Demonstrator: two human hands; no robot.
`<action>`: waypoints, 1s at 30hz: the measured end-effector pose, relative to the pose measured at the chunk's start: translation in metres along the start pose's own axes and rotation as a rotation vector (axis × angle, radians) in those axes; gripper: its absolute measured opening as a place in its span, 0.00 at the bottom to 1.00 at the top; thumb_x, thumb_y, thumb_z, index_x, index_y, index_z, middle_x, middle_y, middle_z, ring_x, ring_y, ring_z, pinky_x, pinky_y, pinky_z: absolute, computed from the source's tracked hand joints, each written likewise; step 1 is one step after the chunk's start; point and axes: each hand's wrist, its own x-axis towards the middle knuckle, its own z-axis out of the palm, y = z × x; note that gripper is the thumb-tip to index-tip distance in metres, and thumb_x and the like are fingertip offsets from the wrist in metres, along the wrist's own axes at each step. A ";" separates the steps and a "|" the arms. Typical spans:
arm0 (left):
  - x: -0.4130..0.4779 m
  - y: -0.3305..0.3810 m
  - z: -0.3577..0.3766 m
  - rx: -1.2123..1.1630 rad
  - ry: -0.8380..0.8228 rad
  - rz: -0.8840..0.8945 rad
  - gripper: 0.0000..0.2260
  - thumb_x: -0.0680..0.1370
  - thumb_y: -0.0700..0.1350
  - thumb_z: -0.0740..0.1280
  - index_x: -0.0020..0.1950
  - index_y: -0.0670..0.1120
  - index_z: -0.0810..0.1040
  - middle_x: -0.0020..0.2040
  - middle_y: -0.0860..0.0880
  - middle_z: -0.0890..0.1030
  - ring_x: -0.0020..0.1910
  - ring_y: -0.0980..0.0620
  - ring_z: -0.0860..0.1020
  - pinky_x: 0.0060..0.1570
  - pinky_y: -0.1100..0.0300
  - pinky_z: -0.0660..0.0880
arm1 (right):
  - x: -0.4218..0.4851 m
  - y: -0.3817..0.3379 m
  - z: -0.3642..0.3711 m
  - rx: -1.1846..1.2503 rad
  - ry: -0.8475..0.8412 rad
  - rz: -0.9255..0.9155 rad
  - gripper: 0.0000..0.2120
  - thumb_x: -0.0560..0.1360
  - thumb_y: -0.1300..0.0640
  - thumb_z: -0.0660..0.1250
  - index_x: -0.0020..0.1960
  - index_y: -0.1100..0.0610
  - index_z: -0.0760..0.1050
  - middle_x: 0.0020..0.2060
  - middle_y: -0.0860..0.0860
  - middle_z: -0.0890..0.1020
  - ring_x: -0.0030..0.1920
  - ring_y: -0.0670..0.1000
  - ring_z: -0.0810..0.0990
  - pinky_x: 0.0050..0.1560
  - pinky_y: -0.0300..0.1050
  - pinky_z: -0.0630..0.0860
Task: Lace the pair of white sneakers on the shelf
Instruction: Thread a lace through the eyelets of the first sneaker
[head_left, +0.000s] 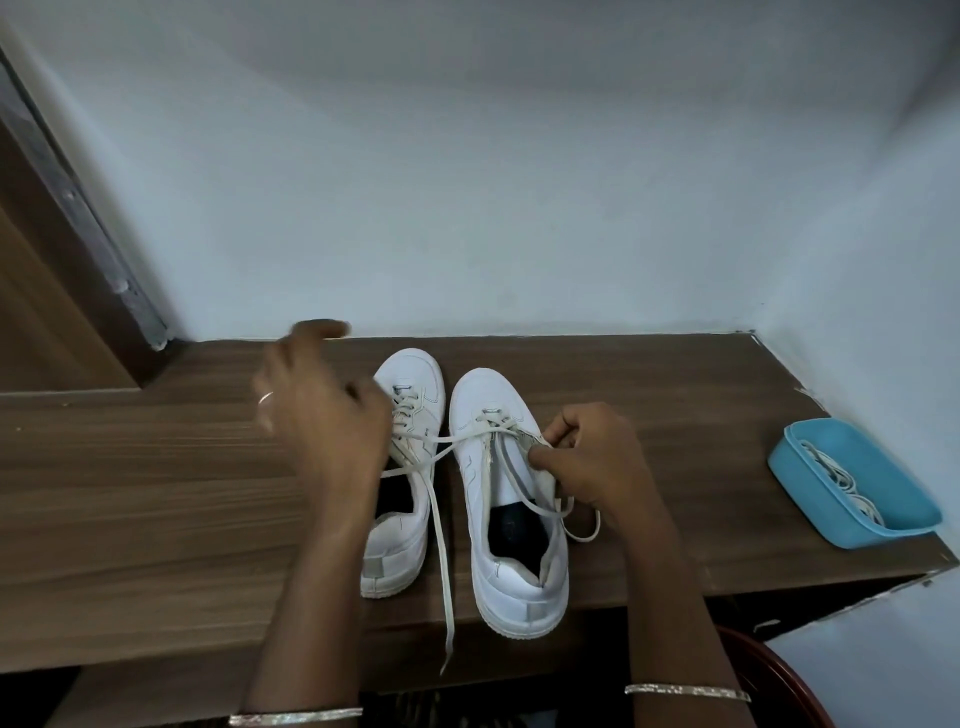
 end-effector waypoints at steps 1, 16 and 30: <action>-0.003 0.009 0.004 0.012 -0.065 0.124 0.16 0.70 0.38 0.65 0.55 0.48 0.80 0.53 0.48 0.80 0.54 0.45 0.76 0.54 0.48 0.72 | 0.000 0.000 0.000 0.004 -0.001 0.003 0.06 0.64 0.59 0.77 0.34 0.54 0.79 0.25 0.47 0.79 0.29 0.45 0.77 0.35 0.40 0.70; -0.053 0.036 0.048 0.459 -0.522 0.348 0.07 0.78 0.55 0.67 0.51 0.56 0.83 0.49 0.55 0.82 0.56 0.52 0.76 0.57 0.50 0.63 | 0.003 0.006 -0.001 0.054 -0.022 0.002 0.09 0.66 0.56 0.79 0.34 0.53 0.79 0.25 0.46 0.79 0.28 0.46 0.76 0.34 0.42 0.72; 0.010 -0.001 0.004 -0.844 -0.013 -0.456 0.08 0.83 0.38 0.62 0.47 0.49 0.73 0.43 0.48 0.81 0.42 0.54 0.81 0.50 0.56 0.80 | 0.007 0.012 0.003 0.158 -0.006 0.073 0.07 0.64 0.61 0.77 0.33 0.55 0.79 0.26 0.49 0.80 0.27 0.47 0.78 0.34 0.50 0.81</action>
